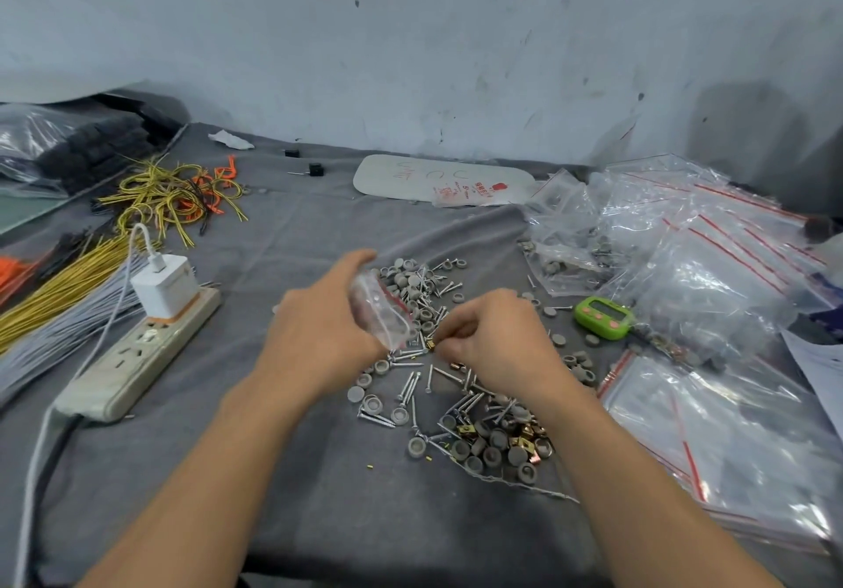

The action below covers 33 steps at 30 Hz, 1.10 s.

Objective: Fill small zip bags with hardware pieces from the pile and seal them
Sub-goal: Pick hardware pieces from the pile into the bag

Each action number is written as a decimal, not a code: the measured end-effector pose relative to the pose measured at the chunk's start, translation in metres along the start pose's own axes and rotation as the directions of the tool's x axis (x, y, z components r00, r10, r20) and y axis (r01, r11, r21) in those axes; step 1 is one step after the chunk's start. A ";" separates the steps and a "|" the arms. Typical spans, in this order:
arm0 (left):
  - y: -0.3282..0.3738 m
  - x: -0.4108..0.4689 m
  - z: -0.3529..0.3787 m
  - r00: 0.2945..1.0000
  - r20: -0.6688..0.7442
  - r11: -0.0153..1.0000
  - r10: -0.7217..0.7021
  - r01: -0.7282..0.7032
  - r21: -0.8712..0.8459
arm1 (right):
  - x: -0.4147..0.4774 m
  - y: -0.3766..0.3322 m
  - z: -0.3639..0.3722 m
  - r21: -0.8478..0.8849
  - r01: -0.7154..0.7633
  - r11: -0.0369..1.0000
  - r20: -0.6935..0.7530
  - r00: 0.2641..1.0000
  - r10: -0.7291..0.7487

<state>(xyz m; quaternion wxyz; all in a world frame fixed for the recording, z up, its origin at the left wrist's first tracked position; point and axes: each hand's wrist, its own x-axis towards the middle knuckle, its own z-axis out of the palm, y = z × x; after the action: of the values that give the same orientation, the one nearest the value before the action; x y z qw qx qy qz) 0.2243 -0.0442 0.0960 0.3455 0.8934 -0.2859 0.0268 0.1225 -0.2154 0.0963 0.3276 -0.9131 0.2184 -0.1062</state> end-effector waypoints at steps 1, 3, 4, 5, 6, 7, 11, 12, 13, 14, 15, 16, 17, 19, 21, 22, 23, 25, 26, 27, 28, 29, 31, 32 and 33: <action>0.002 0.001 0.005 0.999 0.045 0.997 0.008 -0.012 0.078 | -0.001 -0.001 -0.003 0.176 0.004 0.984 -0.031 1.000 0.002; 0.004 0.003 0.012 0.993 0.120 0.985 0.012 -0.033 0.172 | -0.004 -0.003 -0.007 0.412 0.043 0.910 -0.071 0.997 -0.015; 0.006 0.003 0.014 0.989 0.150 0.984 0.014 -0.040 0.176 | -0.005 -0.004 -0.008 0.457 0.076 0.886 -0.085 0.996 -0.042; 0.009 0.003 0.014 0.984 0.177 0.986 0.019 -0.047 0.157 | -0.007 -0.006 -0.008 0.475 0.107 0.874 -0.095 0.993 -0.070; 0.011 0.002 0.014 0.980 0.199 0.990 0.029 -0.056 0.132 | -0.008 -0.008 -0.007 0.481 0.131 0.867 -0.101 0.990 -0.094; 0.012 0.000 0.013 0.976 0.216 0.991 0.040 -0.066 0.113 | -0.009 -0.009 -0.007 0.488 0.147 0.860 -0.103 0.989 -0.110; 0.016 -0.005 0.010 0.964 0.260 0.993 0.050 -0.075 0.088 | -0.008 -0.011 -0.003 0.486 0.182 0.855 -0.113 0.983 -0.145; 0.017 -0.006 0.009 0.964 0.260 0.995 0.050 -0.071 0.072 | -0.008 -0.012 -0.001 0.461 0.189 0.867 -0.120 0.981 -0.150; 0.018 -0.006 0.008 0.964 0.259 0.997 0.056 -0.069 0.042 | -0.008 -0.013 0.000 0.421 0.193 0.886 -0.123 0.980 -0.155; 0.018 -0.005 0.008 0.964 0.256 0.998 0.064 -0.067 0.002 | -0.008 -0.014 0.001 0.379 0.195 0.905 -0.115 0.980 -0.163; 0.018 -0.004 0.008 0.964 0.255 0.997 0.076 -0.068 -0.039 | -0.009 -0.014 0.003 0.344 0.197 0.918 -0.095 0.980 -0.175; 0.018 -0.003 0.008 0.962 0.257 0.995 0.089 -0.074 -0.067 | -0.009 -0.016 0.004 0.324 0.202 0.924 -0.069 0.979 -0.190; 0.018 -0.003 0.008 0.960 0.259 0.993 0.103 -0.085 -0.080 | -0.010 -0.017 0.005 0.312 0.209 0.927 -0.055 0.978 -0.202; 0.017 -0.002 0.007 0.961 0.251 0.991 0.113 -0.092 -0.095 | -0.011 -0.018 0.002 0.321 0.212 0.923 -0.105 0.977 -0.187; 0.015 -0.002 0.006 0.968 0.227 0.989 0.104 -0.077 -0.127 | -0.012 -0.016 -0.006 0.327 0.203 0.923 -0.225 0.965 -0.133; 0.014 -0.001 0.006 0.972 0.213 0.988 0.095 -0.066 -0.141 | -0.012 -0.013 -0.012 0.279 0.188 0.942 -0.274 0.956 -0.109; 0.013 0.000 0.005 0.976 0.200 0.987 0.085 -0.056 -0.149 | -0.011 -0.008 -0.018 0.188 0.152 0.970 -0.289 0.953 -0.094; 0.010 0.001 0.005 0.980 0.184 0.989 0.078 -0.053 -0.137 | -0.012 0.001 -0.027 -0.034 0.068 0.997 -0.149 0.986 -0.072; 0.010 0.001 0.006 0.980 0.181 0.991 0.080 -0.059 -0.119 | -0.015 0.005 -0.029 -0.116 0.056 0.992 -0.016 0.998 -0.058; 0.010 0.001 0.007 0.980 0.180 0.993 0.083 -0.065 -0.103 | -0.018 0.008 -0.028 -0.173 0.070 0.982 0.120 0.992 -0.049; 0.010 0.002 0.008 0.979 0.182 0.993 0.087 -0.071 -0.093 | -0.022 0.010 -0.025 -0.216 0.102 0.971 0.228 0.972 -0.051; 0.011 0.002 0.009 0.979 0.184 0.993 0.092 -0.078 -0.084 | -0.026 0.012 -0.021 -0.254 0.141 0.957 0.299 0.952 -0.061; 0.011 0.003 0.011 0.978 0.182 0.994 0.098 -0.086 -0.072 | -0.030 0.017 -0.012 -0.287 0.189 0.939 0.353 0.932 -0.080; 0.011 0.003 0.011 0.978 0.180 0.993 0.102 -0.091 -0.069 | -0.031 0.019 -0.008 -0.278 0.187 0.942 0.349 0.933 -0.082; 0.011 0.004 0.012 0.978 0.177 0.993 0.109 -0.099 -0.067 | -0.031 0.022 -0.004 -0.259 0.174 0.950 0.331 0.940 -0.082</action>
<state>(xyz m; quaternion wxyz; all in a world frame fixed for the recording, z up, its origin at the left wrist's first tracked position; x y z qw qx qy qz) 0.2196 -0.0600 0.0949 0.3421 0.8655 -0.3631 -0.0447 0.0862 -0.2179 0.0836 0.2161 -0.9681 0.1157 0.0525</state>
